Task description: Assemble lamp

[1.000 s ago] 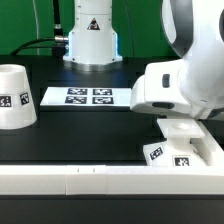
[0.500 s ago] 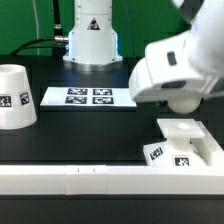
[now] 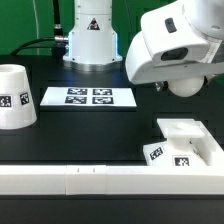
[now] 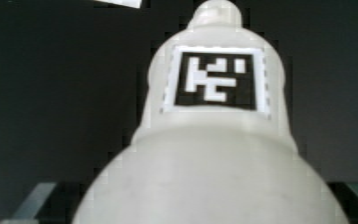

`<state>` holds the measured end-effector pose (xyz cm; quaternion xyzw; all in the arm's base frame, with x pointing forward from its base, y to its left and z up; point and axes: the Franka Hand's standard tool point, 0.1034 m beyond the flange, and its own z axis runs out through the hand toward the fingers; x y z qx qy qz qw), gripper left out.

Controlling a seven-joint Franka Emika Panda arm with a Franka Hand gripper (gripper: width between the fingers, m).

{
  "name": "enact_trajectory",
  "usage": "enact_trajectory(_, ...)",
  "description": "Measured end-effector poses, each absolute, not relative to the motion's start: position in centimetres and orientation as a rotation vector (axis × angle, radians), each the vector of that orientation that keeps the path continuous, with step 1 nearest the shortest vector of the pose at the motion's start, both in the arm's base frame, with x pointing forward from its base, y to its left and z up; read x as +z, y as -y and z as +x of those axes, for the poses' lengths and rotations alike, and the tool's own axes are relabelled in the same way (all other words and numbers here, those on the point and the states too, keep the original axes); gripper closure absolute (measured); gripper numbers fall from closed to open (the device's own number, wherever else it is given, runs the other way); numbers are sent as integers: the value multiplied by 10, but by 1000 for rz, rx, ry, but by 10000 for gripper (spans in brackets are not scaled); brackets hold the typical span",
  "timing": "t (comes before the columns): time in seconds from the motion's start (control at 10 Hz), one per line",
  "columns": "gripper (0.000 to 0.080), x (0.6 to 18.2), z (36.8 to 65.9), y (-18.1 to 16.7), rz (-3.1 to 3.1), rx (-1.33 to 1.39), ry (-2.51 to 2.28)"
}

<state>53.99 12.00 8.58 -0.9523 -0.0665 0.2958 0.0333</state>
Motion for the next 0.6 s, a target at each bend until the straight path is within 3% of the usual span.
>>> enact_trajectory(0.2, 225, 95, 546, -116, -2968, 718, 243)
enact_trajectory(0.6, 225, 135, 571, -104, -3023, 377, 259)
